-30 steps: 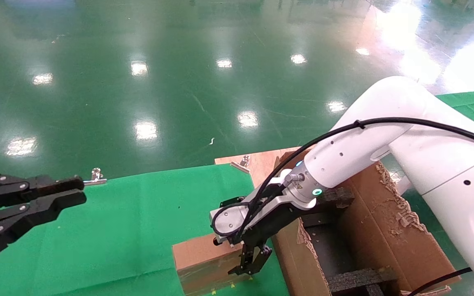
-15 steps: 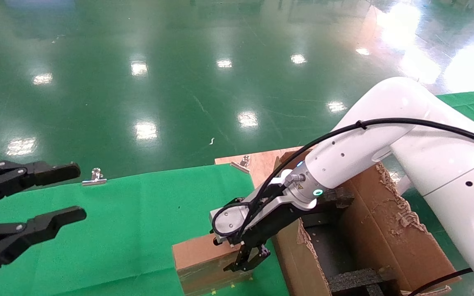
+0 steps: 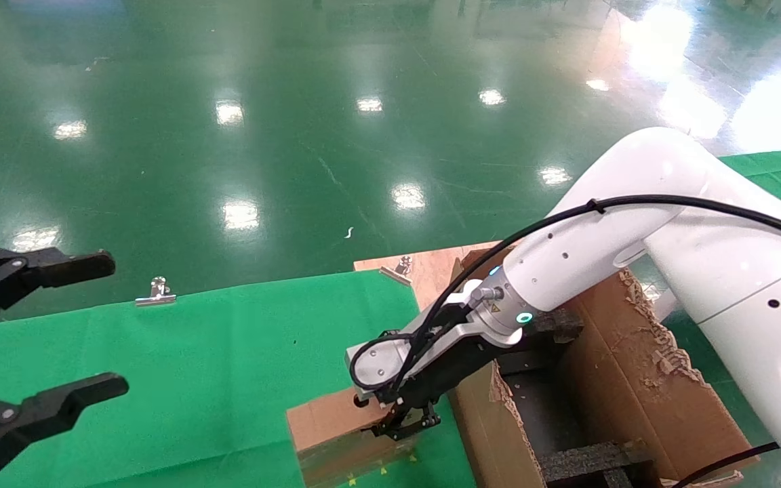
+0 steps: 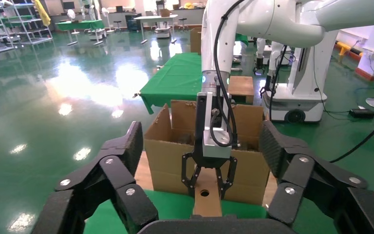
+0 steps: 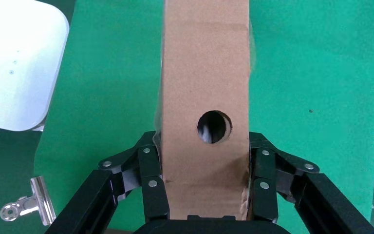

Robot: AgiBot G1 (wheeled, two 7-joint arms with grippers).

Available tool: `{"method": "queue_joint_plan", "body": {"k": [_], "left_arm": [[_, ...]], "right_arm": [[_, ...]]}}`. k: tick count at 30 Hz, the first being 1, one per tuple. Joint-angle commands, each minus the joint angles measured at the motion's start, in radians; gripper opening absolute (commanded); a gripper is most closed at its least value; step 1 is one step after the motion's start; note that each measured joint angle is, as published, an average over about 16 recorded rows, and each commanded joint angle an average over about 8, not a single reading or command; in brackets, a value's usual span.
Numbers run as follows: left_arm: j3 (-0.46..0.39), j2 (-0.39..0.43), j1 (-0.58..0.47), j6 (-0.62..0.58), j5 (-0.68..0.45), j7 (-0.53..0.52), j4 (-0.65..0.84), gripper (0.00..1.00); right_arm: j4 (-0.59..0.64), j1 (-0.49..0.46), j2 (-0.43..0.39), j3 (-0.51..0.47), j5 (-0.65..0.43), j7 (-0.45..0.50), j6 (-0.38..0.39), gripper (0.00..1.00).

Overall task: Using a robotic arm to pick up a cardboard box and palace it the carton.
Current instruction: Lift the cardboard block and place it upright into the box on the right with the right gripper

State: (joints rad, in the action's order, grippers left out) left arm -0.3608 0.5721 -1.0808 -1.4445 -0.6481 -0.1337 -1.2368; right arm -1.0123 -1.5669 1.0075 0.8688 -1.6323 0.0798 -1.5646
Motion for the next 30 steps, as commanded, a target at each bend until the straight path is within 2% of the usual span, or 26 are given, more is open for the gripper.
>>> {"method": "queue_joint_plan", "body": {"k": [1, 10, 19, 24, 30], "left_arm": [[0.0, 0.0, 0.0, 0.0, 0.0, 0.0, 0.0, 1.0], [0.0, 0.0, 0.0, 0.0, 0.0, 0.0, 0.0, 1.0], [0.0, 0.0, 0.0, 0.0, 0.0, 0.0, 0.0, 1.0], [0.0, 0.0, 0.0, 0.0, 0.0, 0.0, 0.0, 1.0], [0.0, 0.0, 0.0, 0.0, 0.0, 0.0, 0.0, 1.0]], "right_arm": [[0.0, 0.0, 0.0, 0.0, 0.0, 0.0, -0.001, 0.0], [0.011, -0.045, -0.016, -0.021, 0.035, 0.006, 0.005, 0.0], [0.066, -0.236, -0.059, -0.026, 0.111, -0.008, -0.021, 0.0], [0.096, -0.346, -0.094, 0.016, 0.166, -0.016, -0.027, 0.0], [0.122, -0.432, -0.155, 0.084, 0.238, -0.014, -0.027, 0.0]]}}
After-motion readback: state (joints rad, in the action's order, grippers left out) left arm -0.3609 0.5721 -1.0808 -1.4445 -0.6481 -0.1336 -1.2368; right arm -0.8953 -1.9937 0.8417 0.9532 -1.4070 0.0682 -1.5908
